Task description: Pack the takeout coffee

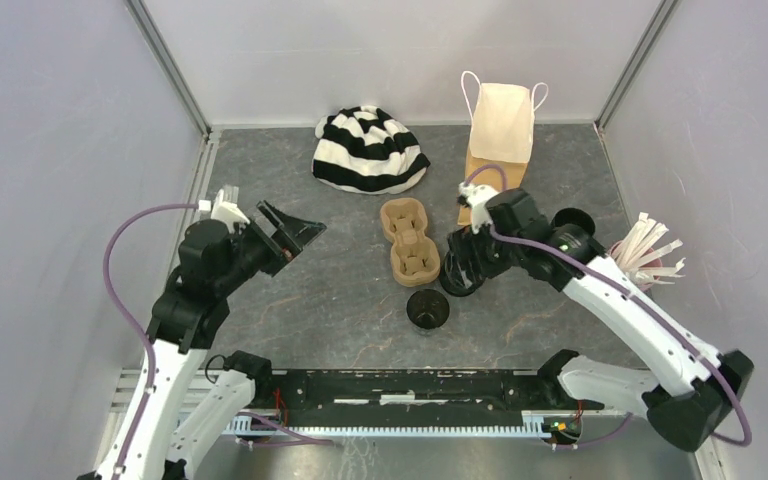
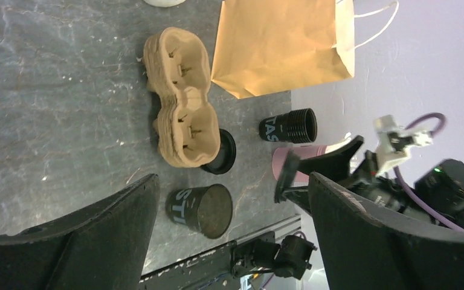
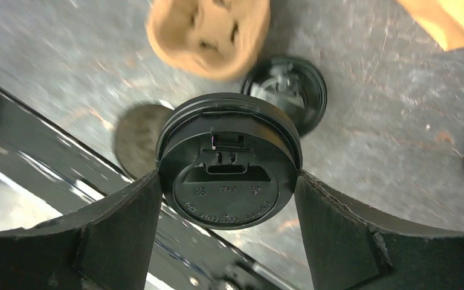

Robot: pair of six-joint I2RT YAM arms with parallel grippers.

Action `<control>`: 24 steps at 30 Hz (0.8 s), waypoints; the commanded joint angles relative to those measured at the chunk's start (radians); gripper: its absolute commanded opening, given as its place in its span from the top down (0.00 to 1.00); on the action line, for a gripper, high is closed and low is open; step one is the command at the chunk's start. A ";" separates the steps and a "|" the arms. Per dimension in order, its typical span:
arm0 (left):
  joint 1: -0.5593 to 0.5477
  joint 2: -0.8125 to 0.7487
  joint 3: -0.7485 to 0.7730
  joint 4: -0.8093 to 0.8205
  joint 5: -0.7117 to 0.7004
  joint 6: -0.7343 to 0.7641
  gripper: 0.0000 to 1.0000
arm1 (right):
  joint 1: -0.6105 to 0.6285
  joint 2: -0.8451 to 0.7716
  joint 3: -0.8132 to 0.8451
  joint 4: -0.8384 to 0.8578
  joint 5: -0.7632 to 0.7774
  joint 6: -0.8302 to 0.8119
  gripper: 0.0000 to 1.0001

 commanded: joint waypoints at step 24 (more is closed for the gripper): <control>0.001 -0.043 -0.069 -0.104 0.052 0.039 0.01 | 0.492 0.405 0.158 -0.161 0.305 -0.018 0.14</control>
